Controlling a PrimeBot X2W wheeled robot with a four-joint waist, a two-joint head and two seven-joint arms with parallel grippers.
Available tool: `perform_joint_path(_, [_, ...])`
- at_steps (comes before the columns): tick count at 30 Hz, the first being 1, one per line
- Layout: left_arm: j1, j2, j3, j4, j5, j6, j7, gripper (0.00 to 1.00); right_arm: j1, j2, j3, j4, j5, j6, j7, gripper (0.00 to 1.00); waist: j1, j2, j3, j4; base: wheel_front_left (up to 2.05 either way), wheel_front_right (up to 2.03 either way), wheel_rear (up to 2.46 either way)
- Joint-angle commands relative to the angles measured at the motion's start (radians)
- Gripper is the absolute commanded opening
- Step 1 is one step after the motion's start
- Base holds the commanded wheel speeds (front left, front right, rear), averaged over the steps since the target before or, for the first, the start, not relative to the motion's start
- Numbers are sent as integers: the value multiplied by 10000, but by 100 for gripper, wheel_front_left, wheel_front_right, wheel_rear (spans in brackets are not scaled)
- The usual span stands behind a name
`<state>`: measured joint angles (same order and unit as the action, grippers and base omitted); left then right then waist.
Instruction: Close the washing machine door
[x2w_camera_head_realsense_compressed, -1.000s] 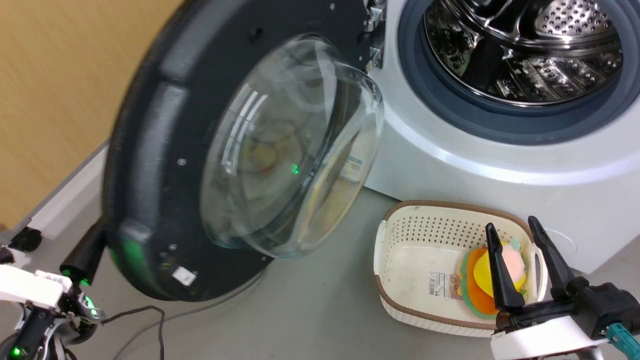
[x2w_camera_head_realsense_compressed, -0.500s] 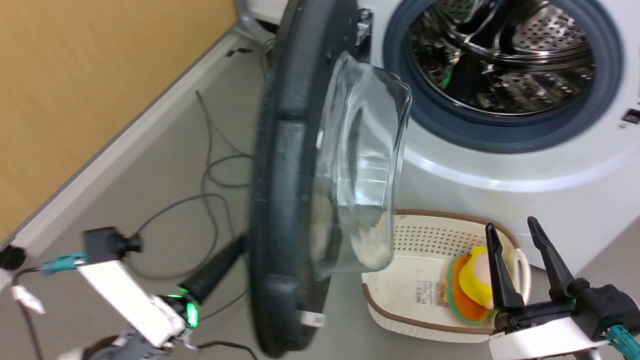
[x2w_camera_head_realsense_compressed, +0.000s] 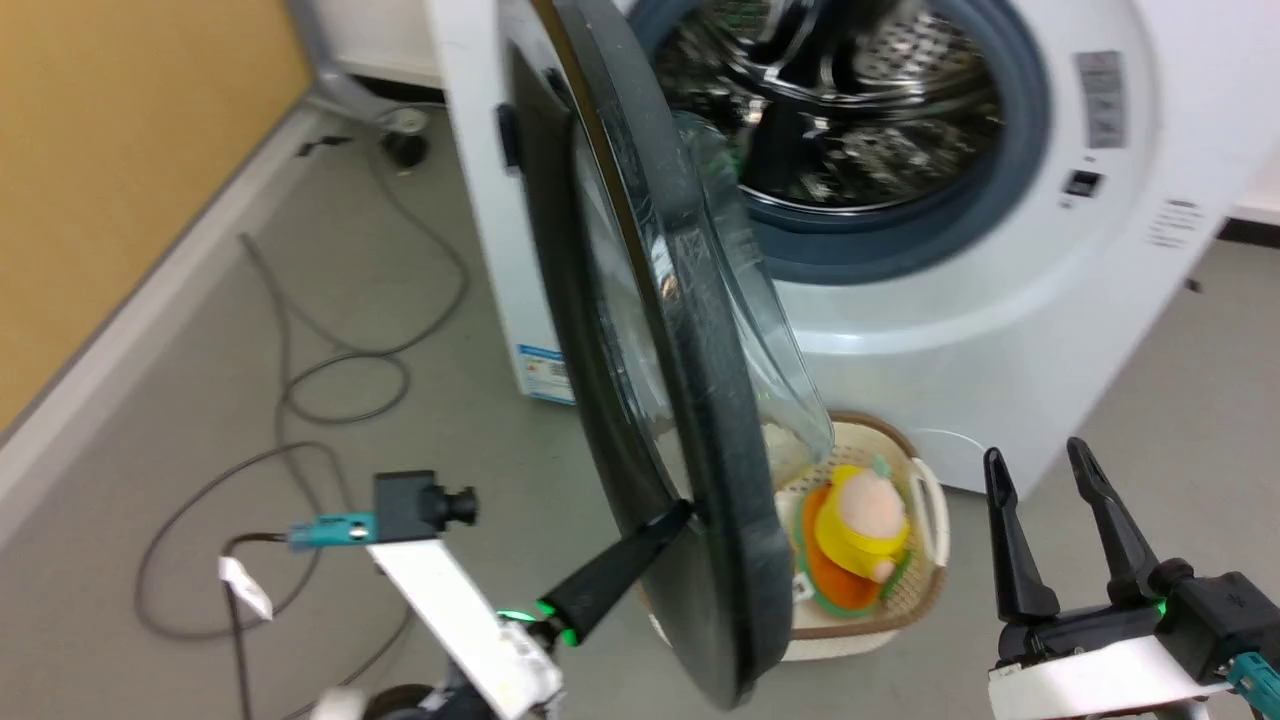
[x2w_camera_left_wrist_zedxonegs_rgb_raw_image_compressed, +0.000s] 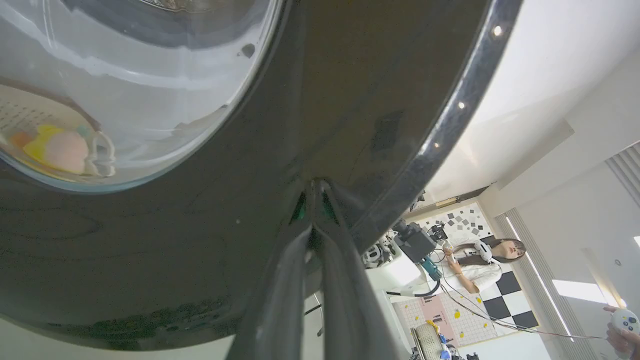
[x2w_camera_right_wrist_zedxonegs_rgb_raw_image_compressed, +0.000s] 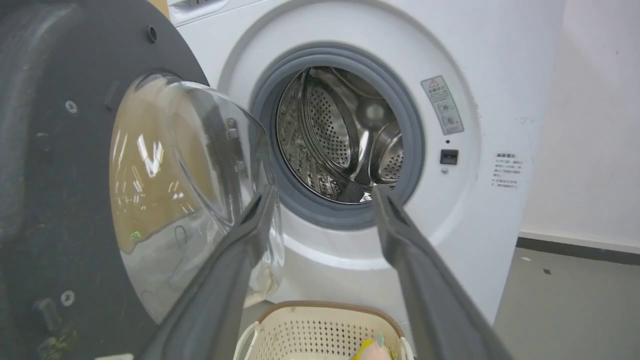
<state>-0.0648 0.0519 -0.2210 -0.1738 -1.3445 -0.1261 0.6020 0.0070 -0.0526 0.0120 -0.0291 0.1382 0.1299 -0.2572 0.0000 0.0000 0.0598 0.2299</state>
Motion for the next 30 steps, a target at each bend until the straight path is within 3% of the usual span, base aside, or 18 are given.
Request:
perform_joint_path(1, [-214,-11,-195,141,21,-46,-261,0,68,24,1,15,55,8,-45,100,0,0,28,-307,0,0,0])
perform_joint_path(13, [-992,94,-2121,2025,-93,-46,-2440,0,143,24,-81,119,103,8,-45,100,0,0,-138,-1176,0,0,0])
perform_joint_path(18, [-1137,468,-2384,2172,-184,-46,-3346,0,254,24,-152,141,157,8,-45,100,0,0,-305,-1219,0,0,0])
perform_joint_path(22, [-1267,1151,-2297,1945,581,-46,-4829,0,315,24,-247,147,304,8,-45,100,0,0,-422,-1184,0,0,0])
perform_joint_path(25, [-1441,1900,-2114,2358,2307,-41,-6522,0,263,24,-347,79,444,8,-45,100,0,0,-499,-1090,0,0,0])
perform_joint_path(27, [-1630,2281,-1914,2917,3833,419,-7707,0,183,24,-442,-16,535,8,-45,100,0,0,-545,-1020,0,0,0])
perform_joint_path(30, [-1891,2502,-1509,3353,5804,1809,-8506,0,-1,24,-575,-223,481,8,-45,100,0,0,-598,-926,0,0,0])
